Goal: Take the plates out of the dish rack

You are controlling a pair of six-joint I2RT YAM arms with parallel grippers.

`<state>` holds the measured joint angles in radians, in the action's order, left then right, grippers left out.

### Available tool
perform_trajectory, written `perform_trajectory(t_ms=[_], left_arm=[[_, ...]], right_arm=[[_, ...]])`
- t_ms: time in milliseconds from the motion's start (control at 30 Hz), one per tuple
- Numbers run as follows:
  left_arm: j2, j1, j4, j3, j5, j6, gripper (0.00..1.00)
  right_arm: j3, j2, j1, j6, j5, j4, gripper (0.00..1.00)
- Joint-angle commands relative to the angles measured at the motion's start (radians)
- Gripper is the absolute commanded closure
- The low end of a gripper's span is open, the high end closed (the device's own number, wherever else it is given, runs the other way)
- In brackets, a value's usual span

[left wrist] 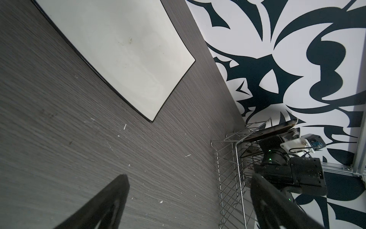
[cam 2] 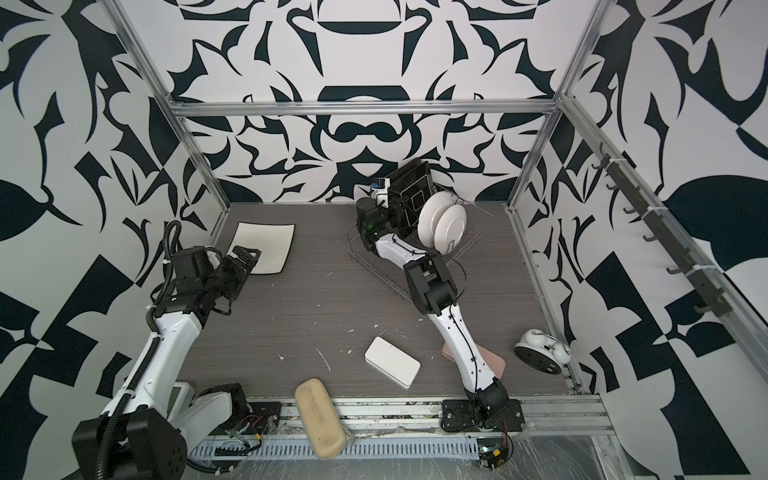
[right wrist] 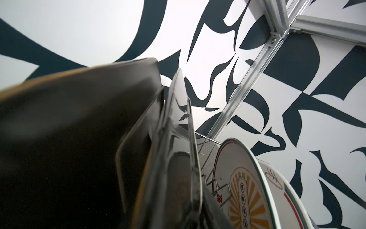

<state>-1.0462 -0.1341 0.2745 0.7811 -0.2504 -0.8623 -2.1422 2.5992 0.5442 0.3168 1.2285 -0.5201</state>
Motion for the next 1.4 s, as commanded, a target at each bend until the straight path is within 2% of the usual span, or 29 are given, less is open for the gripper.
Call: perform_trajectory(t_ms=[0, 333, 700, 933, 1367], left_arm=[[0.014, 0.001, 0.026, 0.032, 0.007, 0.016, 0.01], [0.026, 0.001, 0.035, 0.033, 0.016, 0.017, 0.01], [0.023, 0.001, 0.035, 0.037, 0.014, 0.020, 0.01], [0.031, 0.000, 0.036, 0.030, 0.017, 0.020, 0.00], [0.032, 0.000, 0.045, 0.035, 0.010, 0.025, 0.01]], right_arm=[[-0.064, -0.011, -0.001, 0.003, -0.003, -0.053, 0.61], [-0.151, 0.045, -0.004, 0.042, -0.004, -0.065, 0.70], [-0.171, 0.068, -0.005, 0.088, 0.021, -0.113, 0.77], [-0.231, 0.113, -0.001, 0.174, 0.055, -0.180, 0.82], [-0.329, 0.183, -0.001, 0.228, 0.086, -0.207, 0.87]])
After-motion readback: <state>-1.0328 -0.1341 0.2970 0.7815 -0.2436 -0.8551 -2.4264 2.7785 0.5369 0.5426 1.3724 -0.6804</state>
